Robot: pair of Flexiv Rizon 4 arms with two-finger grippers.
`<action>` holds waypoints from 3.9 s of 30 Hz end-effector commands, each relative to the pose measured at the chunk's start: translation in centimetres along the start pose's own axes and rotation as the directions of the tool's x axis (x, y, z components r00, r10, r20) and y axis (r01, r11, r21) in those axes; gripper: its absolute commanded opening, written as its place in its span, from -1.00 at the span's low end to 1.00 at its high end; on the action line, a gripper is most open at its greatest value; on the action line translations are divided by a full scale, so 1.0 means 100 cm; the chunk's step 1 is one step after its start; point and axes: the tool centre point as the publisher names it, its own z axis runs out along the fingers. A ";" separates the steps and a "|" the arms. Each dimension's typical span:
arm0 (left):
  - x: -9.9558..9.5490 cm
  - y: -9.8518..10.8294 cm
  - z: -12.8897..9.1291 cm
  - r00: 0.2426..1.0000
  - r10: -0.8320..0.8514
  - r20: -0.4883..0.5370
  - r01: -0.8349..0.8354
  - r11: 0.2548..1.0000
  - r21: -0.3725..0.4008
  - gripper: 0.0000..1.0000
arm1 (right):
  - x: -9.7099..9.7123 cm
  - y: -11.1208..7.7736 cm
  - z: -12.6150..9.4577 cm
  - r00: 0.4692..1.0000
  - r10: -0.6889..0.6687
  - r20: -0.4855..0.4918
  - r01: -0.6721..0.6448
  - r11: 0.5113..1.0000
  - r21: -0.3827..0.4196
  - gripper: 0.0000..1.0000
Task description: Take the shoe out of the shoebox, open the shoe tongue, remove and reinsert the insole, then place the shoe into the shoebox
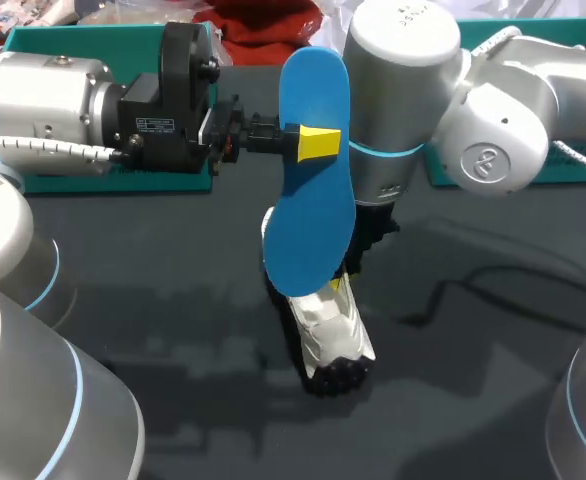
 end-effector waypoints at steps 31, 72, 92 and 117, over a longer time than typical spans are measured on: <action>0.000 0.001 0.002 1.000 0.001 0.000 -0.001 1.000 0.003 -1.00 | -0.022 0.021 0.039 0.993 0.082 -0.085 -0.082 0.997 -0.002 -1.00; 0.000 0.001 0.002 1.000 0.001 0.000 -0.001 1.000 0.003 -1.00 | -0.055 0.003 -0.005 0.923 0.151 -0.353 -0.167 0.986 -0.016 1.00; 0.000 0.001 0.002 1.000 0.001 0.000 -0.001 1.000 0.003 -1.00 | -0.104 -0.004 -0.075 0.680 0.005 -0.733 -0.180 0.971 -0.160 1.00; -0.002 0.001 0.002 0.999 0.044 -0.011 -0.043 0.999 0.021 -1.00 | -0.094 0.028 -0.146 0.400 0.051 -0.915 -0.280 0.958 -0.068 1.00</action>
